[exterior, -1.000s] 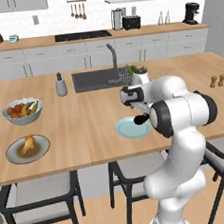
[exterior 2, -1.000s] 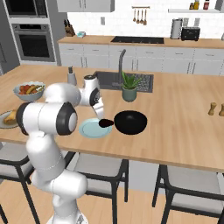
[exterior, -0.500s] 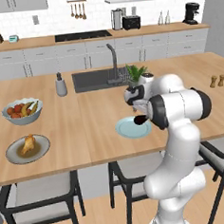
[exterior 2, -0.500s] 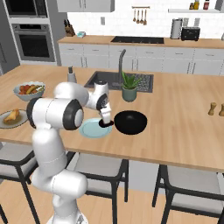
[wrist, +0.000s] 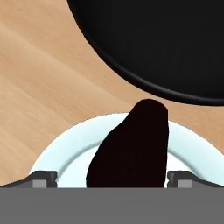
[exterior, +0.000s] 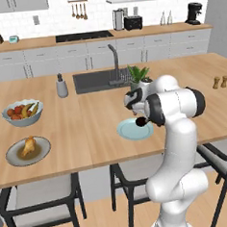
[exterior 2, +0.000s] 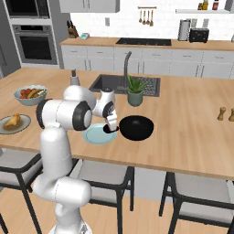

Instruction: Pick the chicken drumstick and avocado from their plates and place them in the bowl. Then put the bowl in the fridge.

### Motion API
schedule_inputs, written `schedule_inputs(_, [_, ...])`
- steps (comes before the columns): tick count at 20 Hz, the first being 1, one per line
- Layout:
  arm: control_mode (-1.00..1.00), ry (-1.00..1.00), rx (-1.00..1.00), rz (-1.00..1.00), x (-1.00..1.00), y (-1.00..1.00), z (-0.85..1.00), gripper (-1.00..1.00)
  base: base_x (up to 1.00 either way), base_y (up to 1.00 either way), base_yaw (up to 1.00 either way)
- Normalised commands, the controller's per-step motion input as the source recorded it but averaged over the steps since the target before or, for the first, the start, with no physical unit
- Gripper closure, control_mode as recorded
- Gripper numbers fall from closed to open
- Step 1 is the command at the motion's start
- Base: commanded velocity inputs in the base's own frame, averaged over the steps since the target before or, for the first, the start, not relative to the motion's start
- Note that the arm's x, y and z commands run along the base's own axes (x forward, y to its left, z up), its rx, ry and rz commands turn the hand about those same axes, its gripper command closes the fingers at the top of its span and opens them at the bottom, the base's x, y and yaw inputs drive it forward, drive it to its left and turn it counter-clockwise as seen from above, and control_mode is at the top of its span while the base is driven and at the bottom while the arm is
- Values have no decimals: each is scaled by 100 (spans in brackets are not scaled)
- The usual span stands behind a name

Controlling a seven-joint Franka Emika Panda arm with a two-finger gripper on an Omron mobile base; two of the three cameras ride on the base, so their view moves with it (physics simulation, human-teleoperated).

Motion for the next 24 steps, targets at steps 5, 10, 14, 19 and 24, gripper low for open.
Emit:
schedule_inputs(5, [-100,0,0,0,0,0,-24,-100,0,0,0])
schedule_inputs(10, [-100,0,0,0,0,0,-29,-100,0,0,0])
schedule_inputs(14, [-100,0,0,0,-15,0,-35,-100,0,0,0])
schedule_inputs(19, [-100,0,0,0,-43,0,-23,-100,0,0,0])
schedule_inputs(24, [-100,0,0,0,0,2,-15,-100,0,0,0])
